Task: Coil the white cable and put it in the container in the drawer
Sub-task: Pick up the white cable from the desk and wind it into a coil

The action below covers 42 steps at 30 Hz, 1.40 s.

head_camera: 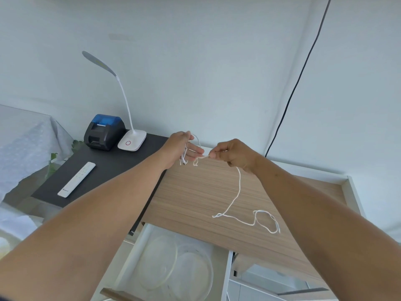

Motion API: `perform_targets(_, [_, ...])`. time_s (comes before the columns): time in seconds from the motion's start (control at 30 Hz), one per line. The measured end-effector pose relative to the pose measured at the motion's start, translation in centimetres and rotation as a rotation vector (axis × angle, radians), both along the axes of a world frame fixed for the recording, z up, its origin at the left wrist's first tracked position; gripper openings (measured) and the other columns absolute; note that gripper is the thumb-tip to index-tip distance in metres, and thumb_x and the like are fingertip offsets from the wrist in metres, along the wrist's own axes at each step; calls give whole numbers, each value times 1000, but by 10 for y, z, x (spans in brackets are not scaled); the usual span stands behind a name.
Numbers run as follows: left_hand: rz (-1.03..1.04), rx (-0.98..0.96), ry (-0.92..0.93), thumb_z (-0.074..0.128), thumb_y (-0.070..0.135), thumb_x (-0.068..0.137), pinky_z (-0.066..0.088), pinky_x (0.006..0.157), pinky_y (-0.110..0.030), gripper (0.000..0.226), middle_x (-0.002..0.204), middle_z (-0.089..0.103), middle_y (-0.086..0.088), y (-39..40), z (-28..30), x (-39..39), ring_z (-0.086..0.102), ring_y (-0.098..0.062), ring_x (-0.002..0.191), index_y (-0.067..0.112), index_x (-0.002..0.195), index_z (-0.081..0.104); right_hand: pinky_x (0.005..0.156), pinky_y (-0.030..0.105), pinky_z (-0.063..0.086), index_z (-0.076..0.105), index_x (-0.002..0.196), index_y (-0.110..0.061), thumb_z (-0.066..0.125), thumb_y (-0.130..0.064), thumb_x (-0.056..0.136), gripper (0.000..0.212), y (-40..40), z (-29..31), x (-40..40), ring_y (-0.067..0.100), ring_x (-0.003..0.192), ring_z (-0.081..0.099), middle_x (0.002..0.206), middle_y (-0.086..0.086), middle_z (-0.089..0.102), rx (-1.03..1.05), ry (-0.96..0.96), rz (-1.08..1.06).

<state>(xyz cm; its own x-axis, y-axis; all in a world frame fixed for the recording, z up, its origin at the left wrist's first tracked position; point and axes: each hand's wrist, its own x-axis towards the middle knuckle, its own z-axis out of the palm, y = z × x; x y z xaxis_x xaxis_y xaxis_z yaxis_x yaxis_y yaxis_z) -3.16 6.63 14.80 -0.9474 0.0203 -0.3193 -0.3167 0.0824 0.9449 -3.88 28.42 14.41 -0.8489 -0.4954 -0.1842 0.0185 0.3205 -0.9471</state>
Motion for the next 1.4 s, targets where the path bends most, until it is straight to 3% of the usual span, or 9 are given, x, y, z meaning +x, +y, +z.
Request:
perform_targets(0.17, [-112,-142,8,32,37,105,53,61,-31,36,58,71,-11,7,-12,8,74,-32,60,8,111,52,53,28,24,78,83,-17,79,-26,81,9,0,2,1,16,62,27,70,8,40,-121,-40,-82])
perform_targets(0.3, [-155,40,-45,41,28,104,58,62,-40,30,48,42,-1,7,-12,9,55,-21,41,5,97,58,49,23,29,79,80,-22,79,-28,81,6,5,-1,-3,13,57,33,63,-9,54,-92,-25,-194])
perform_targets(0.5, [-182,-30,-122,64,50,88,26,37,-21,39,51,29,9,-3,-2,1,24,-8,40,19,69,51,47,22,36,77,83,-20,79,-30,80,11,17,-5,-8,13,53,38,68,-3,54,-63,-21,-268])
perform_targets(0.7, [144,104,-54,61,39,92,16,33,-15,39,46,25,9,-23,10,-15,17,-9,35,24,66,37,51,23,53,76,88,-12,77,-20,84,10,37,-22,-6,10,49,51,70,-2,58,-41,-79,-336])
perform_targets(0.87, [354,143,-7,55,33,95,13,37,-14,40,41,23,8,-37,21,-19,15,-10,32,23,64,32,49,23,49,75,91,-13,76,-27,85,15,47,-41,-2,10,47,48,67,-4,57,-59,-82,-511])
perform_targets(0.97, [364,126,-5,53,33,97,12,39,-15,40,41,23,9,-35,23,-19,15,-10,32,23,64,32,59,25,44,76,104,-19,72,-31,86,22,43,-44,-6,12,56,51,59,-10,55,110,108,-609])
perform_targets(1.07, [356,128,-7,48,33,100,12,38,-18,39,47,25,7,-27,21,-19,16,-9,34,20,66,37,74,29,50,74,111,-24,67,-30,88,25,33,-39,-9,19,80,65,78,-6,68,281,296,-620])
perform_targets(1.23, [337,138,5,41,19,99,20,35,-16,25,52,46,2,-19,18,-20,28,-9,30,14,76,47,64,26,40,74,104,-31,58,-23,93,21,19,-31,-8,24,89,66,103,-4,71,807,517,-229])
perform_targets(1.4, [275,59,16,39,24,102,25,35,-17,24,68,65,-8,-19,16,-20,39,-11,31,13,84,51,70,27,43,72,105,-31,58,-21,92,22,11,-18,-7,22,93,65,105,-6,70,880,611,-118])
